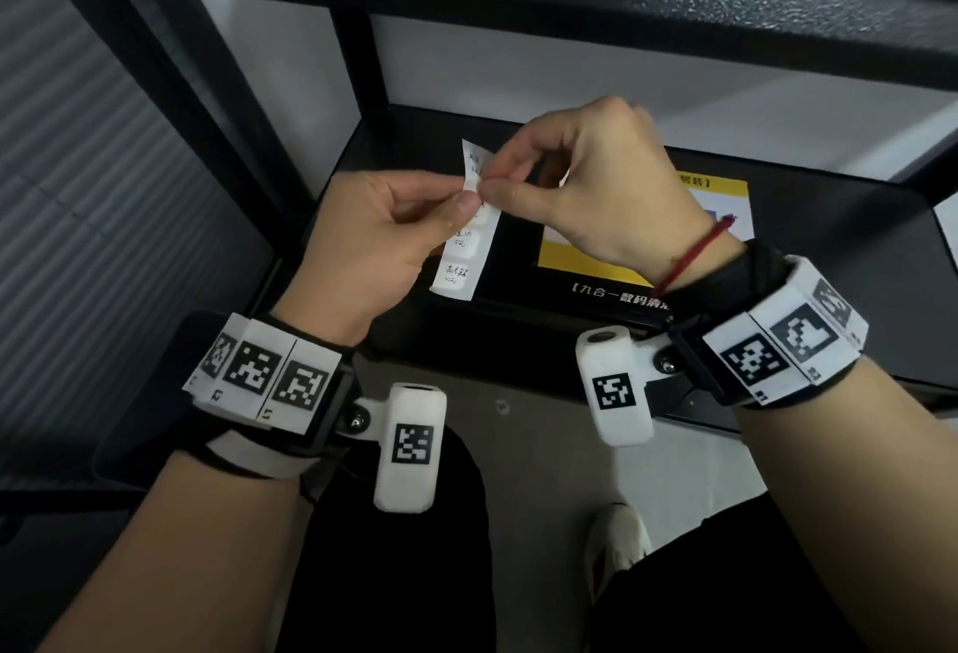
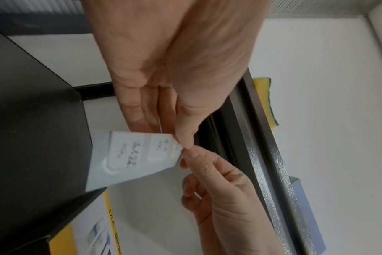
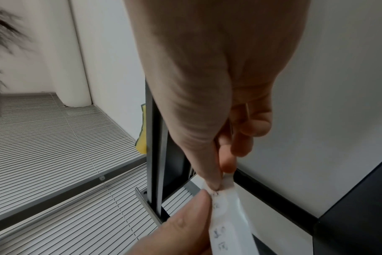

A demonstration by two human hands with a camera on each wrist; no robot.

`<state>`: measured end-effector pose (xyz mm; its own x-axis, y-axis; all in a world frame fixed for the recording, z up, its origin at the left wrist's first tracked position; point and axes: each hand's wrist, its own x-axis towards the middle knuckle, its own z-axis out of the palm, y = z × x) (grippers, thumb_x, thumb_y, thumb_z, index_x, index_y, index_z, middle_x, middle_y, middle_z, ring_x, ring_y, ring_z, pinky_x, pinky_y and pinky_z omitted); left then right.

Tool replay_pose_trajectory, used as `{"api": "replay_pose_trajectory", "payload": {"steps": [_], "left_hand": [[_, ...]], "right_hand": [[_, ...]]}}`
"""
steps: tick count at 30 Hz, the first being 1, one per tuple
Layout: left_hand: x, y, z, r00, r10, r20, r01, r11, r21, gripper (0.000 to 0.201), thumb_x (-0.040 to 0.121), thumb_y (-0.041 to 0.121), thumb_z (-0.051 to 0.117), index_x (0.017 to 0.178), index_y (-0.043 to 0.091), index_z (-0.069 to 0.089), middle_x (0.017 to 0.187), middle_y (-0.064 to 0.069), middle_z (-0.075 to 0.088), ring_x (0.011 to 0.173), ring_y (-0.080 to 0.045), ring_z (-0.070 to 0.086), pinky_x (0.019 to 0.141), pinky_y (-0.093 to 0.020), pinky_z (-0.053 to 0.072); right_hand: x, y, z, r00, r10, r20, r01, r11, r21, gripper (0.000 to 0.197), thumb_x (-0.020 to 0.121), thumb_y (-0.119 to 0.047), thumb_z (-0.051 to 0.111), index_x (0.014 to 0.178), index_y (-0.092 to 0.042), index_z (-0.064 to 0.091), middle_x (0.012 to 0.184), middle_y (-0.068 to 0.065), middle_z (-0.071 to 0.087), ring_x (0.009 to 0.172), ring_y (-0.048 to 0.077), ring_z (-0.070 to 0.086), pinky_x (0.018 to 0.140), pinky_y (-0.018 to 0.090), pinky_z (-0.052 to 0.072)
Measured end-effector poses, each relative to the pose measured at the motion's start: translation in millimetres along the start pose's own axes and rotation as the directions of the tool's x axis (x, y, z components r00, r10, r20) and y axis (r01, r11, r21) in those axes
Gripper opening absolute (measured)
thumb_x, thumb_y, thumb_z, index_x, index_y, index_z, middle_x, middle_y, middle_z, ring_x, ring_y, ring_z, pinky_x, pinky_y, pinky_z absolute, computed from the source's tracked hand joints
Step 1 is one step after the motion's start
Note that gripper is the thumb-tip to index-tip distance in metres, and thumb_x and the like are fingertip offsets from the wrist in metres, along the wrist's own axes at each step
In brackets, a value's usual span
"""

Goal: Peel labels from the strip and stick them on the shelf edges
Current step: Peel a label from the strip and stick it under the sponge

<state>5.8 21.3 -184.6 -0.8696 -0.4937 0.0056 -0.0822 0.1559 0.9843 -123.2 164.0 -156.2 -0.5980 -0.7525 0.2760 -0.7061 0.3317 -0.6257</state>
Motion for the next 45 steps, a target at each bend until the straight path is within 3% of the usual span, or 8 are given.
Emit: {"api": "replay_pose_trajectory", "payload": {"steps": [11, 15, 18, 21, 26, 30, 39, 45], "left_hand": [[8, 6, -1, 0.996, 0.081, 0.037, -0.088, 0.965, 0.249, 0.019, 0.090, 0.017, 0.078, 0.108, 0.020, 0.078, 0.099, 0.012, 0.078, 0.095, 0.000, 0.076, 0.094, -0.022, 0.059], [7, 7, -5, 0.996, 0.075, 0.054, -0.089, 0.934, 0.346, 0.018, 0.087, 0.021, 0.080, 0.095, 0.036, 0.074, 0.089, 0.027, 0.069, 0.095, 0.012, 0.071, 0.091, -0.013, 0.056], [7, 6, -8, 0.996, 0.069, 0.054, -0.084, 0.922, 0.377, 0.017, 0.088, 0.021, 0.079, 0.103, 0.028, 0.077, 0.087, 0.029, 0.067, 0.094, 0.018, 0.067, 0.088, -0.007, 0.054], [7, 5, -10, 0.995, 0.076, 0.059, -0.094, 0.911, 0.401, 0.016, 0.091, 0.023, 0.076, 0.106, 0.025, 0.078, 0.090, 0.027, 0.070, 0.095, 0.012, 0.070, 0.088, -0.007, 0.053], [2, 1, -12, 0.996, 0.087, -0.010, -0.079, 0.942, 0.326, 0.013, 0.095, 0.022, 0.071, 0.105, 0.022, 0.080, 0.095, 0.015, 0.079, 0.090, 0.002, 0.076, 0.084, -0.018, 0.059], [-2, 0, -13, 0.995, 0.097, -0.004, -0.090, 0.937, 0.337, 0.011, 0.093, 0.022, 0.074, 0.102, 0.021, 0.080, 0.093, 0.012, 0.080, 0.088, 0.000, 0.076, 0.090, -0.029, 0.062], [-3, 2, -20, 0.995, 0.099, 0.006, -0.094, 0.930, 0.355, 0.012, 0.091, 0.021, 0.076, 0.102, 0.022, 0.080, 0.093, 0.012, 0.079, 0.086, 0.001, 0.076, 0.088, -0.025, 0.061], [-3, -1, -24, 0.997, 0.073, -0.028, -0.062, 0.957, 0.284, 0.023, 0.089, 0.018, 0.078, 0.109, 0.023, 0.067, 0.084, 0.002, 0.081, 0.080, -0.010, 0.078, 0.085, -0.040, 0.064]], "right_hand": [[2, 6, -2, 0.996, -0.078, 0.031, 0.079, 0.996, -0.042, 0.011, 0.085, -0.040, 0.077, 0.088, -0.030, 0.078, 0.078, -0.013, 0.071, 0.072, 0.004, 0.065, 0.072, 0.011, 0.047], [5, 5, 5, 0.992, -0.112, 0.050, 0.114, 0.993, -0.038, 0.014, 0.085, -0.041, 0.076, 0.089, -0.027, 0.079, 0.079, -0.016, 0.068, 0.072, 0.002, 0.064, 0.070, 0.009, 0.047], [7, 5, 9, 0.991, -0.118, 0.067, 0.121, 0.992, -0.043, 0.016, 0.087, -0.042, 0.074, 0.089, -0.026, 0.079, 0.080, -0.016, 0.067, 0.071, 0.003, 0.063, 0.068, 0.008, 0.045], [9, 5, 11, 0.988, -0.127, 0.084, 0.132, 0.989, -0.059, 0.016, 0.089, -0.040, 0.071, 0.090, -0.026, 0.078, 0.083, -0.014, 0.070, 0.072, 0.004, 0.064, 0.069, 0.011, 0.047], [12, 4, 15, 0.990, -0.130, 0.059, 0.134, 0.989, -0.067, 0.011, 0.090, -0.033, 0.070, 0.088, -0.025, 0.077, 0.082, -0.012, 0.069, 0.066, -0.007, 0.057, 0.067, 0.003, 0.040], [10, 2, 21, 0.989, -0.140, 0.058, 0.143, 0.988, -0.056, 0.008, 0.089, -0.030, 0.070, 0.088, -0.025, 0.076, 0.084, -0.011, 0.071, 0.064, -0.007, 0.056, 0.067, 0.005, 0.040], [11, -4, 21, 0.986, -0.155, 0.068, 0.157, 0.987, -0.025, 0.011, 0.091, -0.035, 0.070, 0.088, -0.027, 0.076, 0.082, -0.012, 0.070, 0.067, -0.006, 0.057, 0.068, 0.007, 0.040], [14, -3, 25, 0.990, -0.133, -0.052, 0.131, 0.990, -0.048, 0.009, 0.088, -0.025, 0.068, 0.082, -0.022, 0.074, 0.079, -0.011, 0.067, 0.063, -0.007, 0.054, 0.065, 0.004, 0.039]]}}
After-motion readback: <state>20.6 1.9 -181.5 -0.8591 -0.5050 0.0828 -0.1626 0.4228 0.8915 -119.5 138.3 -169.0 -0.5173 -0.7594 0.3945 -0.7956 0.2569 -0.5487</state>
